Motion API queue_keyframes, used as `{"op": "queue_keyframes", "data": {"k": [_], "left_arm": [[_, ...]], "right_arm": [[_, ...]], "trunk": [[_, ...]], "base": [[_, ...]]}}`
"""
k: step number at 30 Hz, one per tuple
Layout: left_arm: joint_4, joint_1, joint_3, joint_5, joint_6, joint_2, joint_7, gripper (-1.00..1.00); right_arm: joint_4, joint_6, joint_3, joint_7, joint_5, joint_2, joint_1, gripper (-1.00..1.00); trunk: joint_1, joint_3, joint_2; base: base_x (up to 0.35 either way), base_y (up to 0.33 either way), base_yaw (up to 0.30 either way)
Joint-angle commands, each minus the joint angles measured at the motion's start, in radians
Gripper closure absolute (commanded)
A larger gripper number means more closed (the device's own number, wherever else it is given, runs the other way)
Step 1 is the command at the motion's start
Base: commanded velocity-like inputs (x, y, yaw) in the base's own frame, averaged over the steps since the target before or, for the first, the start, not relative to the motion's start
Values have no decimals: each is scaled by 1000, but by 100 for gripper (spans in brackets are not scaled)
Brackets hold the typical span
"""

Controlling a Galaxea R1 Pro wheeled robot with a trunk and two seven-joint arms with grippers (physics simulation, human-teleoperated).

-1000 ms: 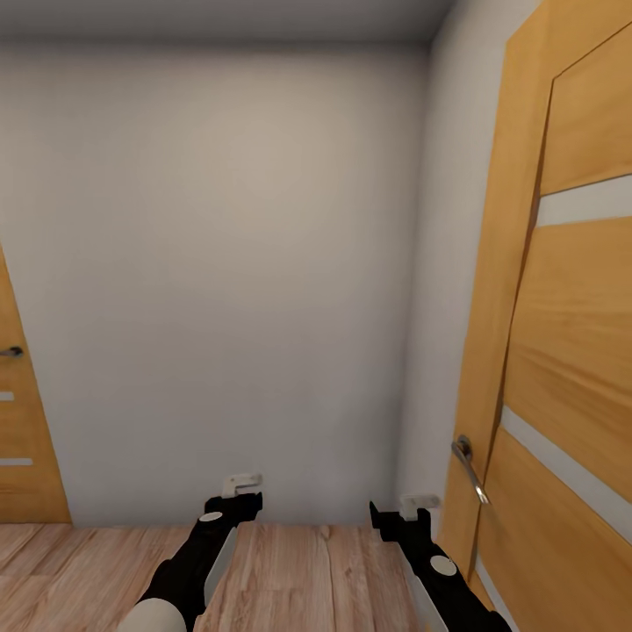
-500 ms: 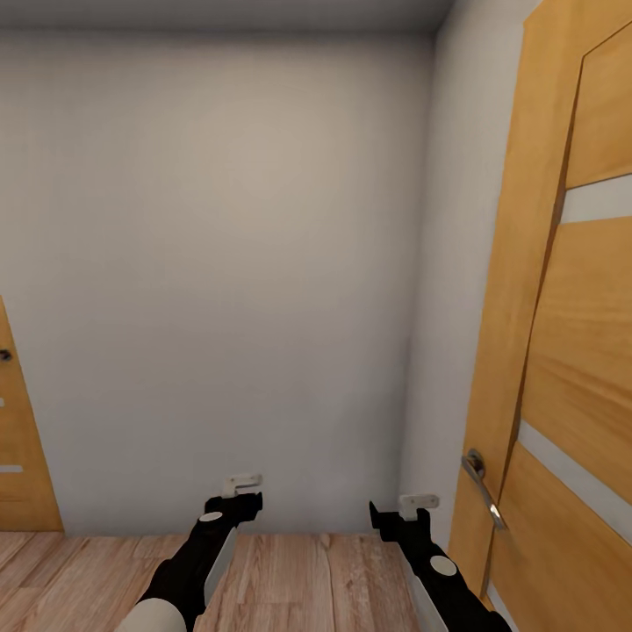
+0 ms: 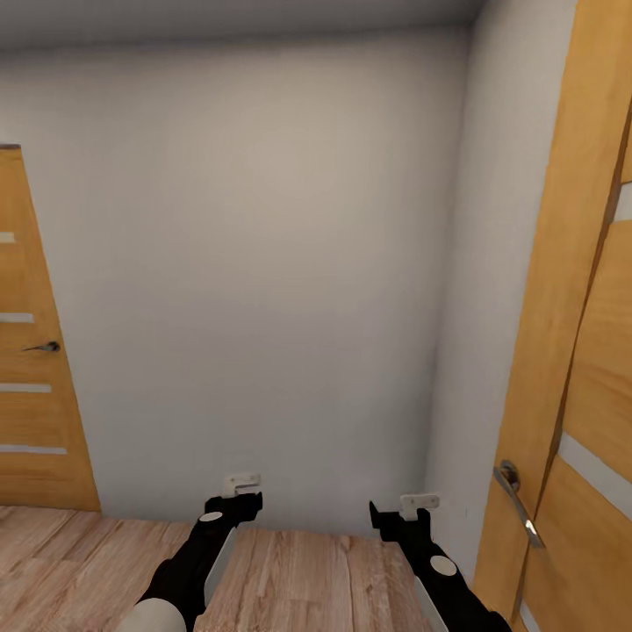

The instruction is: Move the two storage containers from the living room to the garage. In the garage, place one container on the floor and stack the other container on top of it (either order is fine).

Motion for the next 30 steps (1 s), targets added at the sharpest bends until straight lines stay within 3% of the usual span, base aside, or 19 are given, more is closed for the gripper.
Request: {"op": "queue_keyframes", "data": {"k": [1, 23, 30], "left_arm": [[-1, 0, 3, -3, 5, -1, 0, -100], [-1, 0, 3, -3, 5, -2, 0, -100], [-1, 0, 3, -2, 5, -3, 0, -100]], "right_arm": [[0, -1, 4, -5, -10, -1, 0, -100], [0, -1, 4, -3, -10, -1, 0, -100], [0, -1, 4, -2, -10, -1, 0, -100]], "trunk": [[0, 0, -1], [0, 0, -1], [0, 0, -1]], "base": [[0, 0, 285], [0, 0, 284], [0, 0, 51]]}}
